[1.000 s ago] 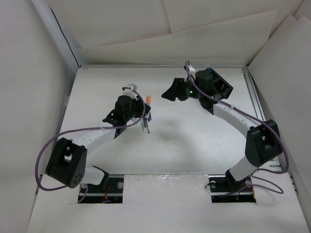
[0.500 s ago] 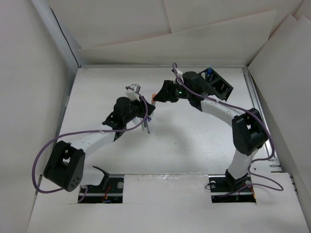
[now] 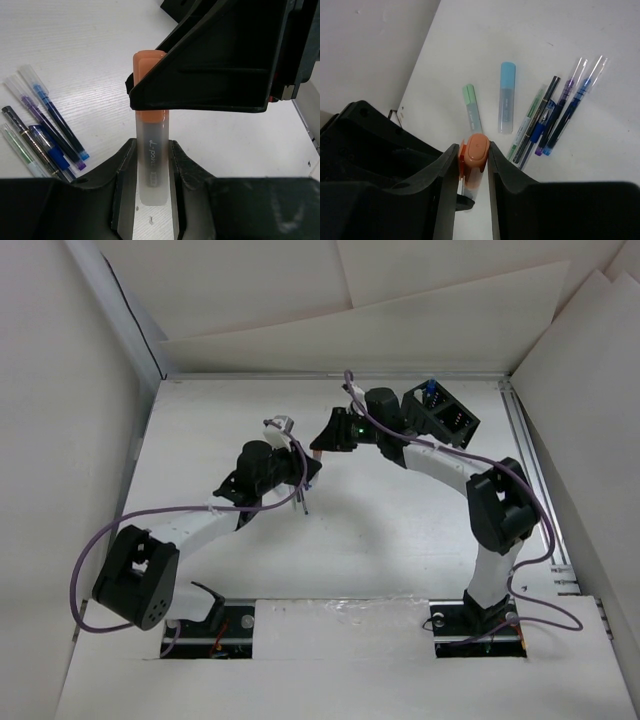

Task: Sort the stationery into containers
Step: Place the stationery in the storage box.

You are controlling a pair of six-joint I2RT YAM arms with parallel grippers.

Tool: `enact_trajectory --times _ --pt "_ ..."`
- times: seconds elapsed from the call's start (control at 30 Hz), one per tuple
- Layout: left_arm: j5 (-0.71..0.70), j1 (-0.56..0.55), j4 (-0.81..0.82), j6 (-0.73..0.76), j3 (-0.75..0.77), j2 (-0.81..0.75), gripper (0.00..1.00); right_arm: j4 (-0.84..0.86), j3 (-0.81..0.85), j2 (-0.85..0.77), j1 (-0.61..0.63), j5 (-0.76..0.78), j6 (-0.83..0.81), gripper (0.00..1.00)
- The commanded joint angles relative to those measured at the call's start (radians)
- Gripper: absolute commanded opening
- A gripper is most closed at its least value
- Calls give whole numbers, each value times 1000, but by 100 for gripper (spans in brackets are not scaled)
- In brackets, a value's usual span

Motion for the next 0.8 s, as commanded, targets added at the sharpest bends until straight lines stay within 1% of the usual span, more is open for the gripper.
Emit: enact_trajectory --times 0.0,0.03,0.17,0.27,0.3,0.33,0.37,0.4,0.43,0.5,0.53,0.6,0.63,0.67,0.77 --pt "9 -5 63 5 1 0 17 58 17 -25 0 30 -17 11" --pt "-3 -5 63 4 1 0 29 58 17 -26 0 45 -17 10" --pt "-26 -5 63 -5 1 -12 47 58 7 -76 -43 78 -27 7" --pt "-60 -5 54 -14 1 -52 48 49 16 -121 -129 111 -36 6" --pt "-93 -5 33 -14 1 -52 50 40 17 -131 -157 136 -48 6" --pt "-116 -5 19 -23 1 -67 50 31 29 -144 -218 147 -48 5" --pt "-142 -5 3 -37 1 -83 50 15 41 -170 -250 162 -59 5" --pt "-208 -5 -15 -46 1 -83 51 6 41 -183 -282 185 -73 5" --pt "-247 -5 -68 -58 1 -83 51 -6 56 -197 -343 267 -85 5" --pt "-337 -5 -145 -110 31 -83 51 -32 70 -236 -394 388 -126 5" --pt "-418 -5 -209 -127 31 -83 51 -32 79 -236 -419 486 -138 5" --pt "-489 -5 -266 -158 54 -71 51 -32 89 -248 -470 579 -166 5" --pt "-548 -5 -294 -187 54 -71 51 -32 104 -239 -485 604 -177 5" --pt "-575 -5 -337 -201 54 -60 51 -32 113 -239 -494 654 -189 5" --pt "-656 4 -392 -244 54 -42 53 -32 159 -178 -504 758 -249 5"
